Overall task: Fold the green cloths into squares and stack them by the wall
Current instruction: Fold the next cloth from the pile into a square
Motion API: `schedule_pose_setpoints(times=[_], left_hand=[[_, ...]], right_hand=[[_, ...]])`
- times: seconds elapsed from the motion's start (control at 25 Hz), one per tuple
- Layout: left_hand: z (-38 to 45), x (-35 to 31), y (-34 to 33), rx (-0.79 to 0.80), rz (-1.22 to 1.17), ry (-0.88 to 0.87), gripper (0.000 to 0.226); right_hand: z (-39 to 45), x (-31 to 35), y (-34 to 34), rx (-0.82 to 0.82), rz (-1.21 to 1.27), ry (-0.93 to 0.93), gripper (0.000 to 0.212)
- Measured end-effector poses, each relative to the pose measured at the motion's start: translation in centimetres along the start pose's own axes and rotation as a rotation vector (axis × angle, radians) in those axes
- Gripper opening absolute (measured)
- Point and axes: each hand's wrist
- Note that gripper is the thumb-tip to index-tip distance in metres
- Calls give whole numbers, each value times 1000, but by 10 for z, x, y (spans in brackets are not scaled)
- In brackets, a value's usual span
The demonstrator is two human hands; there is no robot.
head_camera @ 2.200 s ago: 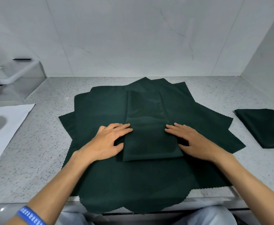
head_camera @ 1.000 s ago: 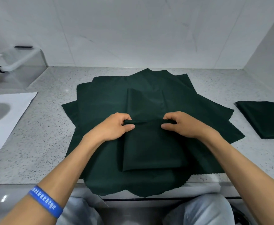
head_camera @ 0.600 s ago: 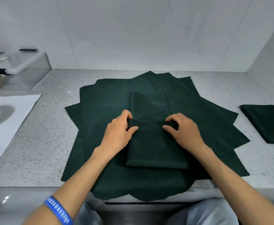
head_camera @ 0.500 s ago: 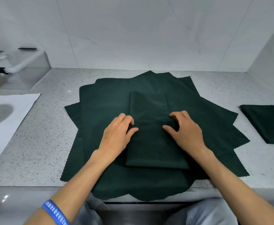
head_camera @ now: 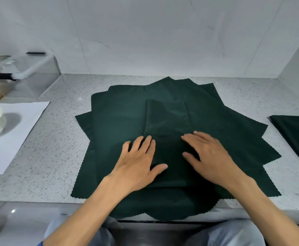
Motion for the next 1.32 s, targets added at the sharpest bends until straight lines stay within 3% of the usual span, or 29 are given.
schedule_pose_setpoints(times=[0.08,0.12,0.28,0.44,0.56,0.64,0.72,0.88,1.04,1.32], left_hand=[[-3,-2,-7,31,-39,12,95],[-4,-2,-9,35,-57,23,94],[-8,2,-11,57,-97,49,96],[-24,2,-4,-147,76,-117,84],[-45,2,-12,-128,30,-277,77],[-54,5,-15,-32,-78,-261,73],[-54,9,-15,-65,-120,-239,69],[-49,12,-16,-91,-221,-212,66],[-39,17,-14,-104,-232,-226,76],[-76,16,-10,-68,-162,-388,67]], right_hand=[[-12,5,-6,294,-37,-29,71],[-15,3,-10,352,-74,-45,77],[-24,-7,-18,242,-118,-59,92],[-43,-11,-14,180,-86,16,86],[-63,-13,-13,201,-127,95,82],[-69,-18,-10,221,-110,129,84],[-69,-26,-6,235,-77,152,79],[-67,-34,-6,130,78,129,69],[-58,-40,-14,23,185,83,74],[-99,-36,-11,-131,164,321,57]])
Point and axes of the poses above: each hand's wrist, its own z-axis towards the middle knuckle, its own y-axis out of the back of the hand, x = y × z, and after that the axes turned 1 degree about -y, right-handed
